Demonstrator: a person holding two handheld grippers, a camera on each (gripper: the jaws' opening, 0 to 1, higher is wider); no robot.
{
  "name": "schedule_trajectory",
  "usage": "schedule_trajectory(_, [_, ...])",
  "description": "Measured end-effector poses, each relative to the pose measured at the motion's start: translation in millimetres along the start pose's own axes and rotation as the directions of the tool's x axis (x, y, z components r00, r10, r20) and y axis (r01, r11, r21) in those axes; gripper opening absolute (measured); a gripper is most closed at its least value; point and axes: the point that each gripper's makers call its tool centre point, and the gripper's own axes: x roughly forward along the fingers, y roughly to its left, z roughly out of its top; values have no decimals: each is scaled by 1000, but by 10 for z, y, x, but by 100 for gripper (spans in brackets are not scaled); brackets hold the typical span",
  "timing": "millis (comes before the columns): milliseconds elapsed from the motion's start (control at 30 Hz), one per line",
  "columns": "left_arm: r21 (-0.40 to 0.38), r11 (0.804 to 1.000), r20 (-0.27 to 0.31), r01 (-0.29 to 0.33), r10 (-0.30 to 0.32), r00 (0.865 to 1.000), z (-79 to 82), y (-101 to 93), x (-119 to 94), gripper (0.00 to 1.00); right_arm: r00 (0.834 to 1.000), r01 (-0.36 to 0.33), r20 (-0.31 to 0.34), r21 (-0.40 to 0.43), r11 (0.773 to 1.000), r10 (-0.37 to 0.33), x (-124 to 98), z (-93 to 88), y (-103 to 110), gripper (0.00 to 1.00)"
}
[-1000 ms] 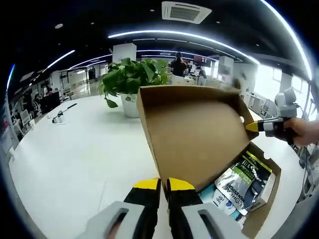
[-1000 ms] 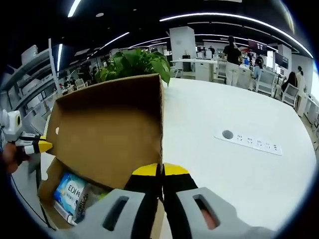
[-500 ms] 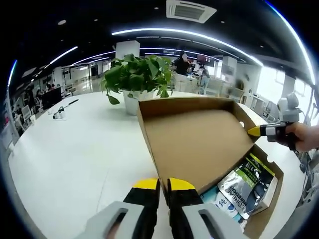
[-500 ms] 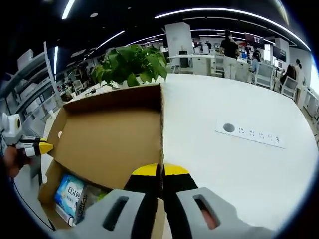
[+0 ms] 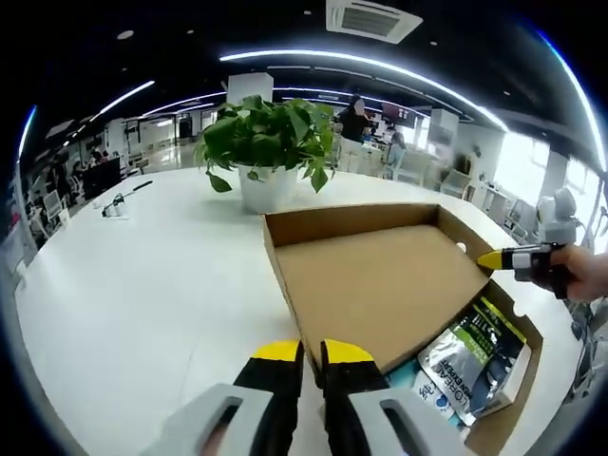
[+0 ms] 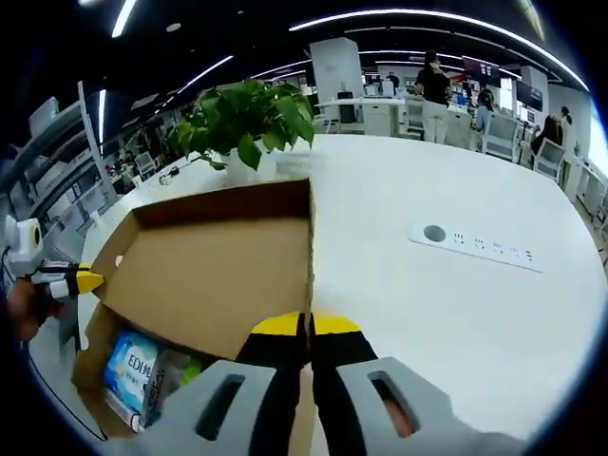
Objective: Operate the shoe box by opening the lid, removing the specified soft item, and placing it in the target area until the item is outside and the box remains undamaged.
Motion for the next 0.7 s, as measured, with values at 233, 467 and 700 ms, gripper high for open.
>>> schedule_trajectory(233, [-29,1000,-15,-7,7,1000,-42,-7,38,7,1000,4,-13,8,1000,-4,-1,-44,-23,1])
schedule_trajectory(467, [-40,999,-29,-7,5,1000,-69,-11,72,8,1000,4,-26,10,1000,-3,44,-62,-77,2])
schedule_trajectory(700, [-45,999,-55,6,-9,998,-98,-15,102,8,999,1,-52,-6,1000,-1,33,-108,-108,4])
